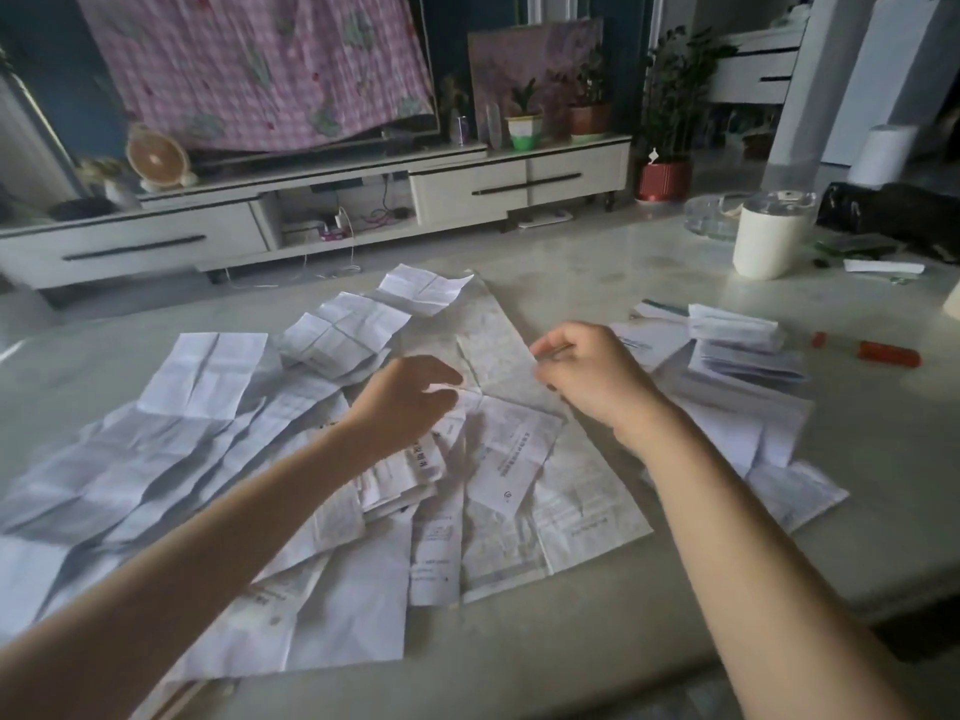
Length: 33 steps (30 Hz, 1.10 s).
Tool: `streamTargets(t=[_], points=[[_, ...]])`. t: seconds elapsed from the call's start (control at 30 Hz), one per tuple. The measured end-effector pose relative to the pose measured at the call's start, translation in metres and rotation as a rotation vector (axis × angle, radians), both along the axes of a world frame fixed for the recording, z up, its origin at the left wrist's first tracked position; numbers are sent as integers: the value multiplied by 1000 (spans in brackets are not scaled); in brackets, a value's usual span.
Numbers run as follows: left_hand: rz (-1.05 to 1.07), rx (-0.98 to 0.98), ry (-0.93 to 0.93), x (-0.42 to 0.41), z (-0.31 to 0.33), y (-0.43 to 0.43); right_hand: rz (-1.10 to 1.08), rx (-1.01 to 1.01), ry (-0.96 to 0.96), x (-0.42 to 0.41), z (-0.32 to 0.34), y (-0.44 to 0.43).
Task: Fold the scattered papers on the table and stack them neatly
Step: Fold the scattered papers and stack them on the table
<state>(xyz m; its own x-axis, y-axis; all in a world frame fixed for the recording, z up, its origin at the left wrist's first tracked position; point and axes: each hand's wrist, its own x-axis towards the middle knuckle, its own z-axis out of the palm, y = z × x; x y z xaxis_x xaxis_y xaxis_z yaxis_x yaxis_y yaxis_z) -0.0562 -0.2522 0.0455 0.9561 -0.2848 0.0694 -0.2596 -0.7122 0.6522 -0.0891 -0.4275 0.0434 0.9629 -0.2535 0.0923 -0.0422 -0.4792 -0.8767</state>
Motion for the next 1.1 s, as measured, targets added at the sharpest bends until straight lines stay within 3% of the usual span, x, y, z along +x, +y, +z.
streamTargets(t=[0.17, 0.27, 0.33, 0.43, 0.53, 0.6, 0.67, 0.77, 0.9, 1.1], points=[[-176, 310, -131, -24, -23, 35, 89, -636, 251, 0, -26, 36], [-228, 333, -135, -29, -42, 42, 62, -720, 312, -2, -32, 40], [-220, 351, -143, -31, -47, 43, 42, -674, 262, -3, -30, 37], [-196, 259, -203, -36, -45, 40, -59, -445, 106, -8, -20, 25], [-20, -85, -267, -35, -35, 33, -186, 109, -75, -16, -3, 4], [85, -414, -78, -34, -21, 27, -132, 514, -113, -29, 8, -1], [59, -700, 214, -33, -5, 20, -45, 657, -79, -39, 12, 0], [-66, -839, 374, -32, 8, 9, 68, 686, 3, -47, 10, 7], [3, -768, 236, -36, 5, 0, 170, 504, 96, -53, 8, 9], [-102, -667, 349, -36, 0, 12, 105, 404, 54, -50, 9, -4]])
